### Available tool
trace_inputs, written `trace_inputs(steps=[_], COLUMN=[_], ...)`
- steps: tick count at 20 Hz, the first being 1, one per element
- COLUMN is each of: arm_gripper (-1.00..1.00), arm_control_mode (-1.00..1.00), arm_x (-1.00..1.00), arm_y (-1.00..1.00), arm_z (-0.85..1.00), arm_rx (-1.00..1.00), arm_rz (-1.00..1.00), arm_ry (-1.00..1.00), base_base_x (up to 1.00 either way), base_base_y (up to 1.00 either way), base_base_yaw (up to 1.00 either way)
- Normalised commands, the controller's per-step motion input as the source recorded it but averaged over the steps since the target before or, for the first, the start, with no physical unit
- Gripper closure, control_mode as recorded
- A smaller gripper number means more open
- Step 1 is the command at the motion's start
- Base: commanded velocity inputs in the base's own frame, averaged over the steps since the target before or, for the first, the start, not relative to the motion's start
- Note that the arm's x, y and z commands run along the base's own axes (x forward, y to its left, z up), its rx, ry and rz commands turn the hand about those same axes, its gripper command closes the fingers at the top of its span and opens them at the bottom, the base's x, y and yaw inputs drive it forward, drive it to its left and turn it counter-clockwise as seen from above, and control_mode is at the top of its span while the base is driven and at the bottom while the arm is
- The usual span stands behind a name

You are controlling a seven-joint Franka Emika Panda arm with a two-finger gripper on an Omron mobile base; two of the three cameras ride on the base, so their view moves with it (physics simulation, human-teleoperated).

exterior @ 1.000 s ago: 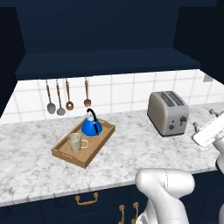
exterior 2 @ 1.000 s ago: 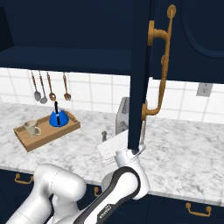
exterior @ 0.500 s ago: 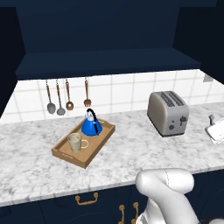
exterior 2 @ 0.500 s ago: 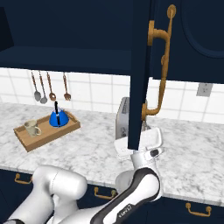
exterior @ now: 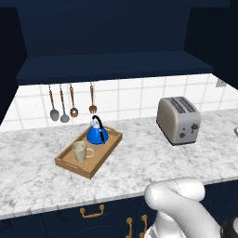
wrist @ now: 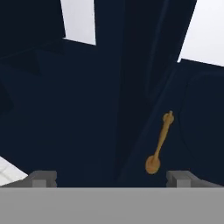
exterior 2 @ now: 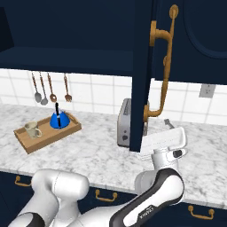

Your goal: Pick the kettle from the counter and place it on the tray. Then pick the mug from the cabinet and place it on the tray. Then close the cabinet doors.

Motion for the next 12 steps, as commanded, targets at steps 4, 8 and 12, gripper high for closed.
trace_inputs(steps=[4, 8, 12], arm_gripper=[-1.0, -1.0, -1.0], arm_control_mode=[-1.0, -1.0, -1.0], arm_x=[-0.04, -0.08, -0.09], arm_y=[-0.29, -0.02, 0.06], arm_z=[0.49, 0.57, 0.56], arm_rx=[-0.05, -0.21, -0.34], arm_rz=[-0.03, 0.0, 0.0], arm_ry=[-0.01, -0.1, -0.18], base_base_x=[0.0, 0.0, 0.0], base_base_y=[0.0, 0.0, 0.0], base_base_yaw=[0.0, 0.0, 0.0])
